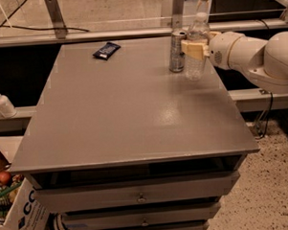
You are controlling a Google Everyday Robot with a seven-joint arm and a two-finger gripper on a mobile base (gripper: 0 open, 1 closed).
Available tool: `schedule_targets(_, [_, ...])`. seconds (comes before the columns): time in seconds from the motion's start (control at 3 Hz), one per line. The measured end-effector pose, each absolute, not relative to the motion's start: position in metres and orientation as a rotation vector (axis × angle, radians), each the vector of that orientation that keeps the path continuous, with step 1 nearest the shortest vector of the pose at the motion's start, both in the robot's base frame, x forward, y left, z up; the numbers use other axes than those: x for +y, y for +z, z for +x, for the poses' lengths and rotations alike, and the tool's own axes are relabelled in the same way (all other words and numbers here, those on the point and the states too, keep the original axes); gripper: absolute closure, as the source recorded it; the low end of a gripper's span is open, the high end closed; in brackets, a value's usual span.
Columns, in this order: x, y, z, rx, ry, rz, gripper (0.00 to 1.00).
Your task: Move water bottle near redbull can
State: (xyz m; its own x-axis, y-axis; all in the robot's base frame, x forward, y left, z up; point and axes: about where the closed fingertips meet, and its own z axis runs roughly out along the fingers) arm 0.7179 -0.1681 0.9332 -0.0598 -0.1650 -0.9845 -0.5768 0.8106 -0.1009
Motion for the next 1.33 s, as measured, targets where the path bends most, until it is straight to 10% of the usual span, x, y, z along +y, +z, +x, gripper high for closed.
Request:
schedule_targets(0.67, [-0.164, 0.914, 0.731, 1.619, 0.386, -0.625, 1.00])
schedule_targets(1.33, [-0.164, 0.909, 0.733, 1.623, 0.395, -0.631, 0.60])
